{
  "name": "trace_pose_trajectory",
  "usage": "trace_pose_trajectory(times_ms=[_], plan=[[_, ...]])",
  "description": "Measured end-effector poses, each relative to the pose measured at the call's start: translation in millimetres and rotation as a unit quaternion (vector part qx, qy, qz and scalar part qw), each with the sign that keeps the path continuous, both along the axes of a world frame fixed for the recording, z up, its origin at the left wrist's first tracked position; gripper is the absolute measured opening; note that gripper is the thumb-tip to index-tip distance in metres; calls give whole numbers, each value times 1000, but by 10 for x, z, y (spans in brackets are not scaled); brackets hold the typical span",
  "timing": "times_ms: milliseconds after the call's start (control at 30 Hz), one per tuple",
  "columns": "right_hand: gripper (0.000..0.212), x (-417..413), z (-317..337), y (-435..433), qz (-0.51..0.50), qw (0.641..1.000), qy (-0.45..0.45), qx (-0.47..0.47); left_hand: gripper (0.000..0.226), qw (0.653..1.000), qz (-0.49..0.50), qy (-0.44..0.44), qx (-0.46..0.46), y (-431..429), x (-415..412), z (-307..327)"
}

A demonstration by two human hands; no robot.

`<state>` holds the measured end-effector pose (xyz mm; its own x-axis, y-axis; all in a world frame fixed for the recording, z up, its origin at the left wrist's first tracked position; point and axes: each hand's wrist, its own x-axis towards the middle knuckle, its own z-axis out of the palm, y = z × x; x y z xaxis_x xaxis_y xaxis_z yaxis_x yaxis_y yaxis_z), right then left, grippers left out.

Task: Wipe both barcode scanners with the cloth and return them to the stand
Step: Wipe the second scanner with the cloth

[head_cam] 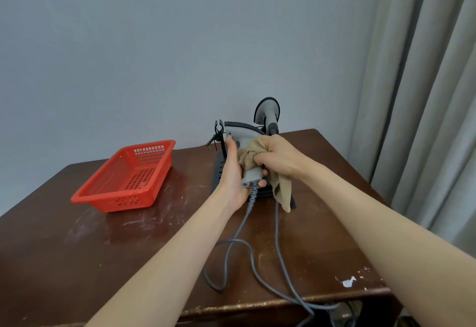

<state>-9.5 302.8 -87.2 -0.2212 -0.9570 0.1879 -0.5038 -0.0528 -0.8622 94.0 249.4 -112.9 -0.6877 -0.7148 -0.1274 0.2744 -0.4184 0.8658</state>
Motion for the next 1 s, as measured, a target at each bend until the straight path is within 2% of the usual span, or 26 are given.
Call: trace_pose_trajectory(times_ms=[200, 267, 367, 433, 500, 600, 667, 800, 867, 933, 1000], plan=[[28, -132, 33, -75, -130, 986, 93, -40, 83, 999, -26, 19, 36, 21, 11, -30], [27, -117, 18, -72, -121, 987, 95, -44, 83, 998, -22, 30, 44, 7, 17, -26], [6, -63, -47, -13, -36, 998, 37, -43, 82, 999, -8, 32, 31, -47, 34, -25], [9, -57, -70, 44, 5, 999, 3, -33, 78, 999, 2, 29, 25, -55, 43, -25], [11, -82, -62, 39, -1, 1000, 8, -28, 76, 999, 1, 25, 32, -28, 36, -33], [12, -129, -27, -44, -82, 992, 80, -49, 80, 998, -15, 23, 48, 8, 16, -48], [20, -123, -15, -58, -105, 988, 94, -59, 80, 997, -21, 31, 61, -4, 11, -44], [24, -41, 18, 47, 2, 999, 11, -30, 76, 998, -1, 39, 55, -70, 45, -19], [27, -28, 16, 68, 30, 999, 4, -14, 73, 998, 8, 38, 58, -73, 52, -19], [20, -48, 4, 30, 2, 1000, 21, -14, 74, 998, 5, 34, 58, -51, 52, -23], [20, -99, -19, -34, -68, 995, 58, -39, 76, 997, -7, 37, 65, -35, 50, -30]])
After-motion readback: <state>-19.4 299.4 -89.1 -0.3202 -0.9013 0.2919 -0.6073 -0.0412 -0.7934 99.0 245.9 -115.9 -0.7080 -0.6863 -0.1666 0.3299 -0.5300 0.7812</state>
